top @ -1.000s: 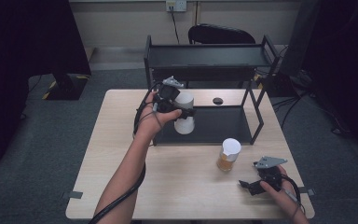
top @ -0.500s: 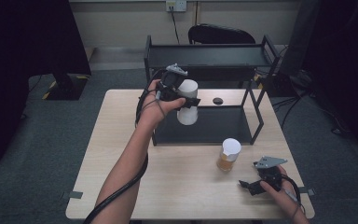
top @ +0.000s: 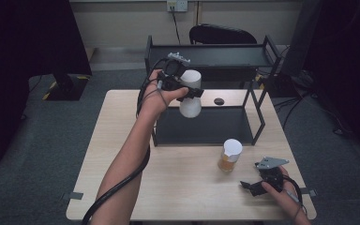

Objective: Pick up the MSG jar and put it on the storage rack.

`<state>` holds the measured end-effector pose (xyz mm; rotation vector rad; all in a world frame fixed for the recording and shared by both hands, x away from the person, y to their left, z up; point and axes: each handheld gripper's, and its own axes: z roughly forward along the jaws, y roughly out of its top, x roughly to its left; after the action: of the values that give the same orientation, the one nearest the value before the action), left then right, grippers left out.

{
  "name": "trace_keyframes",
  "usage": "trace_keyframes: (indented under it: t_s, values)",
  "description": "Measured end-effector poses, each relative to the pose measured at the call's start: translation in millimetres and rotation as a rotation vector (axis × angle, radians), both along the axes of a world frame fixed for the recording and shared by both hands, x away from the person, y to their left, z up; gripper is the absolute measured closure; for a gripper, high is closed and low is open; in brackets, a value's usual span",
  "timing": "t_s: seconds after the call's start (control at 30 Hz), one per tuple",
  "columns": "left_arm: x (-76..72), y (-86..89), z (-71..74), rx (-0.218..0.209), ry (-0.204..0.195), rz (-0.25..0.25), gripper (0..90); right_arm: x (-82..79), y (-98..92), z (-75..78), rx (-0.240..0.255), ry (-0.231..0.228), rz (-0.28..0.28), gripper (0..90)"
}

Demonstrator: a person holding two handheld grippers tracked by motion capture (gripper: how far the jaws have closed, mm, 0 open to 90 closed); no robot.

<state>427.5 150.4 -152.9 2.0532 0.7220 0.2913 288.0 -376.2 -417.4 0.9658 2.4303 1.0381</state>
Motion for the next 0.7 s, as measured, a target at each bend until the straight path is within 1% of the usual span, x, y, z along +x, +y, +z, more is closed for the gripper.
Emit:
trace_keyframes:
  t_s: [0.2, 0.37, 0.53, 0.7]
  values:
    - [1.0, 1.6, 13.3, -0.008, -0.007, 0.003, 34.6, 0.0, 0.0, 0.1, 0.0, 0.001, 0.0, 0.0]
    - [2.1, 5.2, 23.7, -0.023, -0.01, 0.016, 34.6, 0.2, 0.0, 0.2, 0.0, 0.001, 0.0, 0.0]
    - [2.6, 5.9, 33.6, -0.02, -0.016, 0.022, 34.6, 0.1, 0.0, 0.2, -0.001, 0.001, 0.0, 0.0]
    - [3.5, 6.7, 42.2, -0.025, -0.019, 0.026, 34.5, 0.1, 0.0, 0.2, -0.001, 0.001, 0.0, 0.0]
